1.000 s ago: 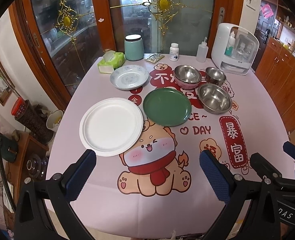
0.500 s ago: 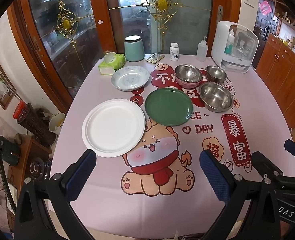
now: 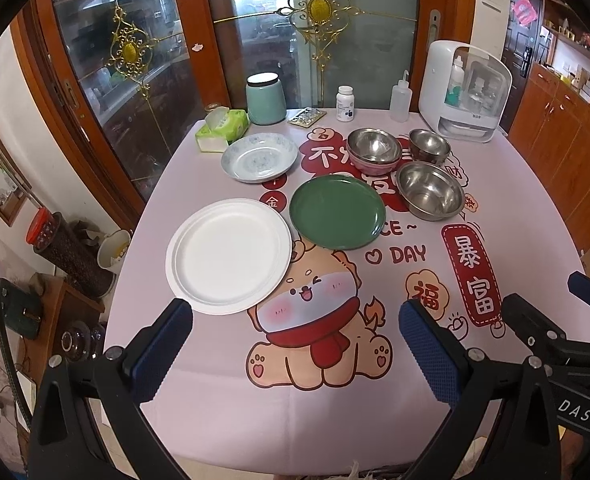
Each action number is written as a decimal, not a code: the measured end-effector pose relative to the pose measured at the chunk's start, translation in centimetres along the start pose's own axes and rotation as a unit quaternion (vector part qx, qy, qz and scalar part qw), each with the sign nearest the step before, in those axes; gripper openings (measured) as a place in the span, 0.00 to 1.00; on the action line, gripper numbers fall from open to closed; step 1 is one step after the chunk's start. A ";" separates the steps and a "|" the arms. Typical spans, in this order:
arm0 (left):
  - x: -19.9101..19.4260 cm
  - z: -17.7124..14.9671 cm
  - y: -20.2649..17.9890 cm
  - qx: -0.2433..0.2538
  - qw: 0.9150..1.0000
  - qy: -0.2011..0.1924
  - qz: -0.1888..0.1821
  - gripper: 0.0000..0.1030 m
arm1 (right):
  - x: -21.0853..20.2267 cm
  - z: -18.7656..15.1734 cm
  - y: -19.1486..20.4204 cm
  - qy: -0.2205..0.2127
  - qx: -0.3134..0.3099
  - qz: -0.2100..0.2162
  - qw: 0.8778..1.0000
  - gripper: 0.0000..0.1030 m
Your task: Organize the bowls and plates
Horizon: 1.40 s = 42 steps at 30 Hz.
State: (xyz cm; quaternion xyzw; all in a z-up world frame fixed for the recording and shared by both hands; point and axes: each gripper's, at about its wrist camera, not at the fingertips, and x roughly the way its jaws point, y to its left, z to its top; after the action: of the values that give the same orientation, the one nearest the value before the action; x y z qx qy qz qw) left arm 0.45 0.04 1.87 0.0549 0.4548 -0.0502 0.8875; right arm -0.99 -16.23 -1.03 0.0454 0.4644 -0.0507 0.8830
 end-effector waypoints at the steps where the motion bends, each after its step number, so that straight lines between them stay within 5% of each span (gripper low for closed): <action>1: 0.1 0.1 0.1 0.000 1.000 0.001 -0.001 0.99 | 0.0 0.0 0.0 0.000 0.001 0.000 1.000 0.99; 24: -0.7 2.5 3.4 0.005 0.999 -0.025 -0.031 0.99 | -1.5 2.4 1.3 -0.032 -0.006 -0.011 0.999 0.98; 32: 1.1 4.8 9.4 -0.003 0.996 -0.068 0.064 0.99 | 0.2 5.2 3.8 -0.017 -0.016 0.016 1.000 0.98; 42: 12.3 5.3 20.4 -0.035 0.994 -0.002 0.099 0.97 | 8.9 6.6 9.6 0.044 -0.023 0.079 0.996 0.88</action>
State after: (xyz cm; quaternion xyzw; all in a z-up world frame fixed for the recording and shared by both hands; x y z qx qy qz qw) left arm 14.70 19.02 -3.97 0.0688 0.4470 0.0538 0.8903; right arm 10.63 -7.96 -4.33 0.0642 0.4990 0.0320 0.8636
